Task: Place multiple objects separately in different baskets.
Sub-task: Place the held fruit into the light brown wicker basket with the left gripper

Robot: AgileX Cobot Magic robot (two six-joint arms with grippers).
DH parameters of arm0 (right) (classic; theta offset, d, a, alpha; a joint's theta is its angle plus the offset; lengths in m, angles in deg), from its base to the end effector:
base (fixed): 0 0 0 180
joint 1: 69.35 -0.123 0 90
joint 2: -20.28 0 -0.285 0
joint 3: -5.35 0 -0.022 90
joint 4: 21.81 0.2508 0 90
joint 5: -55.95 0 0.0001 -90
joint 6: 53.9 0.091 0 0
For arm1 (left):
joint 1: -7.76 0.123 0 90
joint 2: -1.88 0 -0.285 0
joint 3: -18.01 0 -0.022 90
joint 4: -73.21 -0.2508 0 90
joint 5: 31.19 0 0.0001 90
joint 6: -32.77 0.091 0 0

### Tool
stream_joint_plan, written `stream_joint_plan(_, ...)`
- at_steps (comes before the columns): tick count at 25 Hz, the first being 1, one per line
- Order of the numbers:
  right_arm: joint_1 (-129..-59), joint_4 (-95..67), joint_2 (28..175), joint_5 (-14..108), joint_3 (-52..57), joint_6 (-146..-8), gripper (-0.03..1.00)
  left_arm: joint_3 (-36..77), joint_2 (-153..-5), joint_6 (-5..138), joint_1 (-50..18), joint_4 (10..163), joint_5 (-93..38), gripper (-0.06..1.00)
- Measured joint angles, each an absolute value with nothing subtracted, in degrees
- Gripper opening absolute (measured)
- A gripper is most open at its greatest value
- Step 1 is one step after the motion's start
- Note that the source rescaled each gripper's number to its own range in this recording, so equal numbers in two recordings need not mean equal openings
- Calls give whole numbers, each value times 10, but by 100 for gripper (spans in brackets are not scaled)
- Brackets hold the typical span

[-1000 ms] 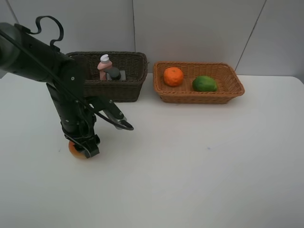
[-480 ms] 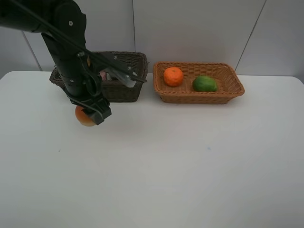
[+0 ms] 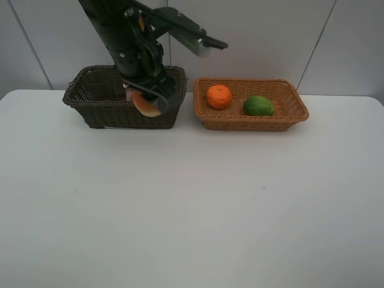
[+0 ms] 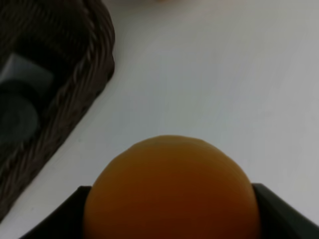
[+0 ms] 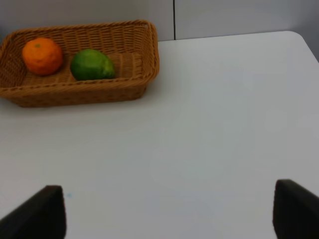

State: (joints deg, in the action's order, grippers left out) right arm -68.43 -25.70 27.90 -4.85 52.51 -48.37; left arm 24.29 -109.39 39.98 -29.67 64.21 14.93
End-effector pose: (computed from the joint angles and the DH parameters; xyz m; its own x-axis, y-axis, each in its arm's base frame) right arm -0.0084 -0.0053 0.2842 -0.4256 0.0700 -0.9022 0.0966 0.9948 0.0317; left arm 0.3203 -0.2322 0.2660 -0.5433 0.7074 -0.4522 0.7062 0.6763 0.2095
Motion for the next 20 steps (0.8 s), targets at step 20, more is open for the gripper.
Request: stream_joint_plan(20, -684, -257, 279, -49, 525, -484, 84, 474, -1247, 400, -309, 685, 83, 76)
